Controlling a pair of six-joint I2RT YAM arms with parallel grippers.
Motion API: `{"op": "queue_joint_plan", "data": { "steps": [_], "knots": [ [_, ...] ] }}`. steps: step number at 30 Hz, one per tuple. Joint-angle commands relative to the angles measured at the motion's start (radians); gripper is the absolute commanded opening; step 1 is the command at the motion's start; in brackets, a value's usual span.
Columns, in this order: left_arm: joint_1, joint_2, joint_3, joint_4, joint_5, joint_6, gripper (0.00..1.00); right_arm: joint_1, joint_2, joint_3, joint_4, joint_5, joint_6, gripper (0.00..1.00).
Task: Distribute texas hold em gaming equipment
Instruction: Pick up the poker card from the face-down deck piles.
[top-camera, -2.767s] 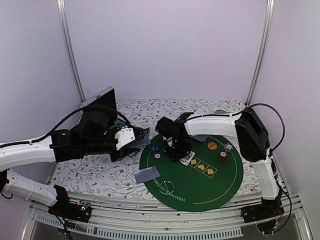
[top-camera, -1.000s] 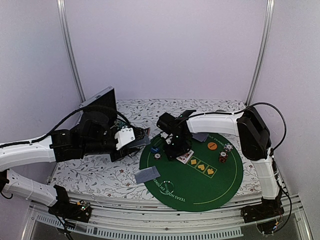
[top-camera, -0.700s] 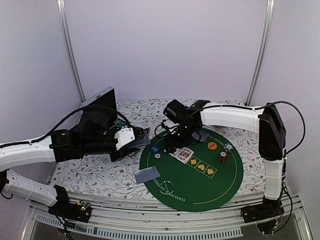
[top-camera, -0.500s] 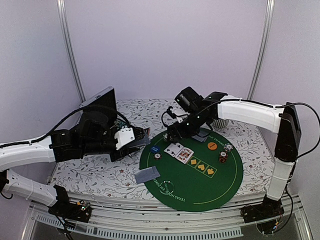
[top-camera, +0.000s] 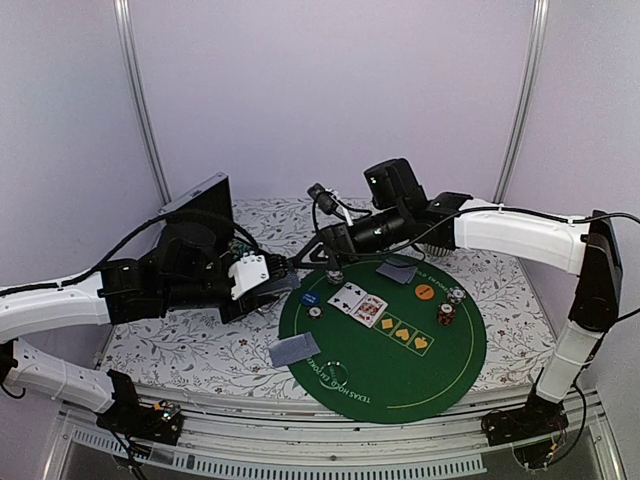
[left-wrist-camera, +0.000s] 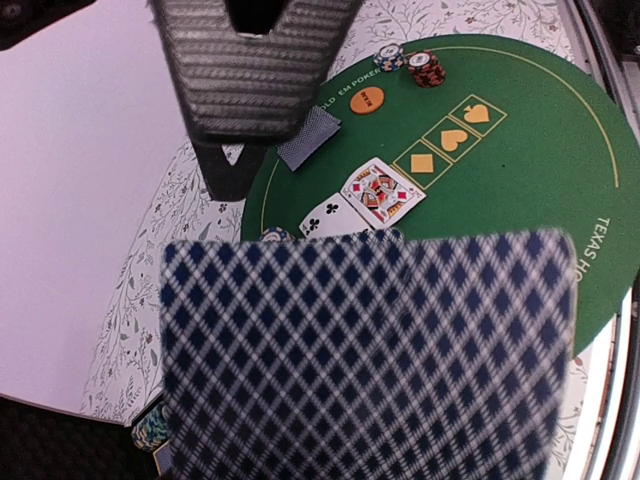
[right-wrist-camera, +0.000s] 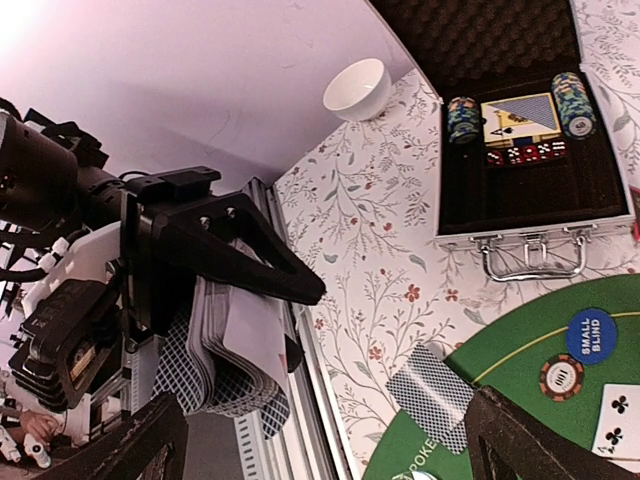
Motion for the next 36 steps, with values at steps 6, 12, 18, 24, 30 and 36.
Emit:
{"op": "queue_joint_plan", "data": {
  "steps": [6,12,18,24,30,36],
  "knots": [
    [0.011,-0.015,-0.007,0.017,0.009,0.005,0.43,0.051,0.073,0.01,0.173,-0.083,0.079,0.99],
    [0.011,-0.015,-0.005,0.018,0.004,0.004,0.43,0.055,0.117,0.056,0.052,0.032,0.056,0.99],
    [0.01,-0.015,-0.005,0.019,0.002,0.005,0.43,0.055,0.101,0.057,-0.009,0.06,0.022,1.0],
    [0.011,-0.012,-0.005,0.018,0.001,0.004,0.42,0.038,0.053,0.053,-0.059,0.096,-0.008,0.97],
    [0.011,-0.013,-0.005,0.019,0.002,0.004,0.42,0.039,0.034,0.064,-0.091,0.09,-0.027,0.94],
    [0.011,-0.008,-0.005,0.019,0.003,0.004,0.42,0.042,0.024,0.097,-0.088,0.013,-0.026,0.9]
  ]
}}
